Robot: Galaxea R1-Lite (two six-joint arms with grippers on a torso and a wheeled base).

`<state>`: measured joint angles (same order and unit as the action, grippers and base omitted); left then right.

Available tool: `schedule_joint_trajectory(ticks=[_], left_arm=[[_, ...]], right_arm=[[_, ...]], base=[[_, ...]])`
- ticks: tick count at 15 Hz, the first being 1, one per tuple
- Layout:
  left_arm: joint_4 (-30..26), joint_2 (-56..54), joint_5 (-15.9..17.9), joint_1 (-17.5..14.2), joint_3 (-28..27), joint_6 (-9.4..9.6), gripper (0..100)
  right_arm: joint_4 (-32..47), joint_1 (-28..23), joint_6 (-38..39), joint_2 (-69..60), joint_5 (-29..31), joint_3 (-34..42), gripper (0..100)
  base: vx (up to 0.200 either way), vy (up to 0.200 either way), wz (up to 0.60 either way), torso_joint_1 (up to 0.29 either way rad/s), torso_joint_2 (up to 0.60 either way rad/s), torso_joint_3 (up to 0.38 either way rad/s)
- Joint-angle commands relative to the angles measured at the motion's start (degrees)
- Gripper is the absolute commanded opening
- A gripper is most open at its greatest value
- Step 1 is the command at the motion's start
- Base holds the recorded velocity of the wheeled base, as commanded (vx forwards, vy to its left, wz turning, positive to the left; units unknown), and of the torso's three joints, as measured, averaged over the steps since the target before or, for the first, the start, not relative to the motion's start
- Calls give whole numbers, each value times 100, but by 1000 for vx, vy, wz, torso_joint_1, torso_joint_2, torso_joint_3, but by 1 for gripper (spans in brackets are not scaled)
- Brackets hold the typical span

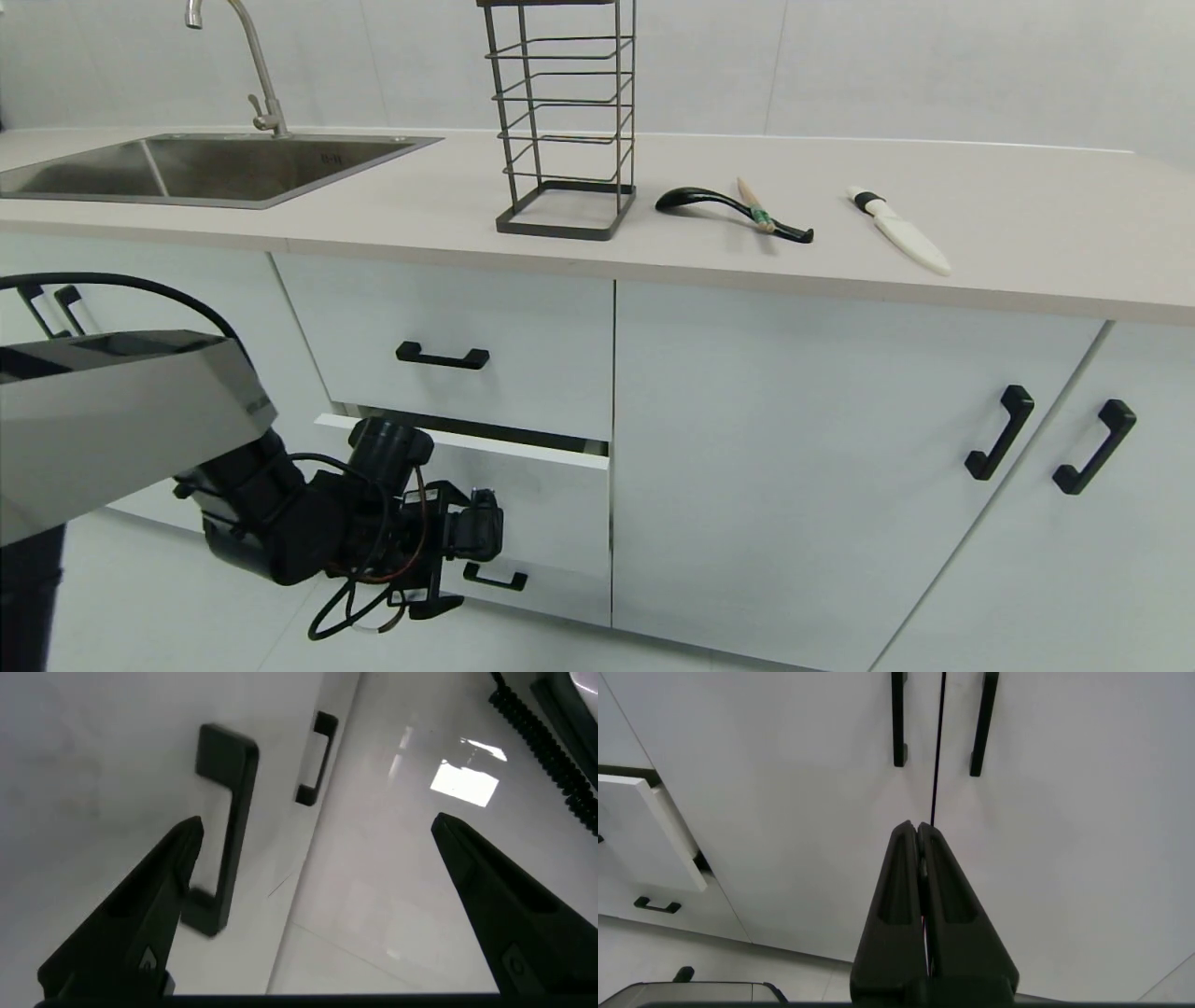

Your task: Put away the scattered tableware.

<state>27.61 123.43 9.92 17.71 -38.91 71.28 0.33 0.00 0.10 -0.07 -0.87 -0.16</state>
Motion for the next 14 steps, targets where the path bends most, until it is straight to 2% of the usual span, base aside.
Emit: schedule_joint_trajectory(ticks=[1, 2, 3, 4, 5, 6, 8, 11, 14], left_arm=[[-239, -1550, 27, 57, 797, -132, 100], [-581, -2156, 27, 215, 1017, -264, 100], [-977, -2693, 27, 408, 1070, -483, 100], [-1206, -3018, 27, 540, 991, -721, 100], [-1346, -3229, 18, 602, 718, -1046, 100], [-1381, -3185, 18, 602, 428, -1222, 100], [-1355, -2912, 27, 602, 182, -1274, 100], [-1249, -2051, 36, 602, -345, -1248, 100], [-1100, -1594, 80, 584, -626, -1222, 100]], right_arm=[[2, 0, -1, 7, -1, -2, 0], [2, 0, -1, 7, -1, -2, 0], [2, 0, -1, 7, -1, 7, 0], [2, 0, -1, 7, -1, 7, 0], [2, 0, -1, 7, -1, -2, 0], [2, 0, -1, 7, -1, -2, 0], [2, 0, -1, 7, -1, 7, 0], [2, 0, -1, 7, -1, -2, 0], [2, 0, -1, 7, -1, 7, 0]], base=[[0, 0, 0, 0, 0, 0], [0, 0, 0, 0, 0, 0], [0, 0, 0, 0, 0, 0], [0, 0, 0, 0, 0, 0], [0, 0, 0, 0, 0, 0], [0, 0, 0, 0, 0, 0], [0, 0, 0, 0, 0, 0], [0, 0, 0, 0, 0, 0], [0, 0, 0, 0, 0, 0]])
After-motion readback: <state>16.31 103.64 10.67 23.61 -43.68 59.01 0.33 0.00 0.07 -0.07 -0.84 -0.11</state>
